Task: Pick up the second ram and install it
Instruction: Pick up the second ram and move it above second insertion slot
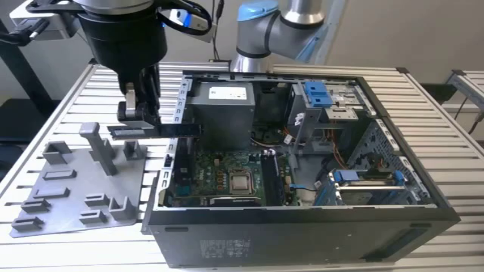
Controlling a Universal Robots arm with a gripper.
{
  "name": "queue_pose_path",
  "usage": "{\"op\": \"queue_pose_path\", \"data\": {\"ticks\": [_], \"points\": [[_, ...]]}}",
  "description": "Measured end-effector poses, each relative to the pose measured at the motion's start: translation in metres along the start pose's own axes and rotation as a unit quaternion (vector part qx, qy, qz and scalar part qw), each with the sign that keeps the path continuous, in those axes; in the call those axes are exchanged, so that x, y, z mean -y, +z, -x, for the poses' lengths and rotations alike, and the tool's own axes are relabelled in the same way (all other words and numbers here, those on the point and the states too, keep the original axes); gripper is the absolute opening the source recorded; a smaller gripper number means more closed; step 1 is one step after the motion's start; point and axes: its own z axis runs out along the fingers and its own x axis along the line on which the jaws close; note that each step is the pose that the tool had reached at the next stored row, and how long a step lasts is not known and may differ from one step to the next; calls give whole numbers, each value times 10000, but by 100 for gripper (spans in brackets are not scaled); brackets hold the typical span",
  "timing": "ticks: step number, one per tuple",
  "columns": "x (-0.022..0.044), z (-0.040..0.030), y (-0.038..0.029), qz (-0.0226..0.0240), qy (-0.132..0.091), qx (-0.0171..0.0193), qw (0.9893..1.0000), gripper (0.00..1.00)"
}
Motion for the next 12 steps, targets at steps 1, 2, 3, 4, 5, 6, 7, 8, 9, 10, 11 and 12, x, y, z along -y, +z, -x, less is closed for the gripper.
{"op": "queue_pose_path", "data": {"ticks": [1, 2, 3, 4, 5, 6, 7, 8, 9, 10, 11, 12], "points": [[21, -1, 0, 0, 4, 0, 10000, 14], [41, -2, 0, 0, 10, 0, 10000, 14], [61, -4, 0, 0, 16, 0, 10000, 14], [80, -4, 0, -1, 22, 0, 10000, 14], [100, -6, 0, -1, 28, 0, 10000, 14], [120, -7, 0, -1, 33, 0, 10000, 14], [141, -8, 0, -1, 39, 0, 10000, 14], [161, -9, 0, -1, 43, 0, 10000, 14], [183, -10, -1, -1, 49, 0, 10000, 14], [203, -11, -1, -2, 54, 0, 10000, 14], [224, -13, -1, -2, 58, 0, 10000, 14], [246, -14, -1, -2, 63, 1, 10000, 14]]}}
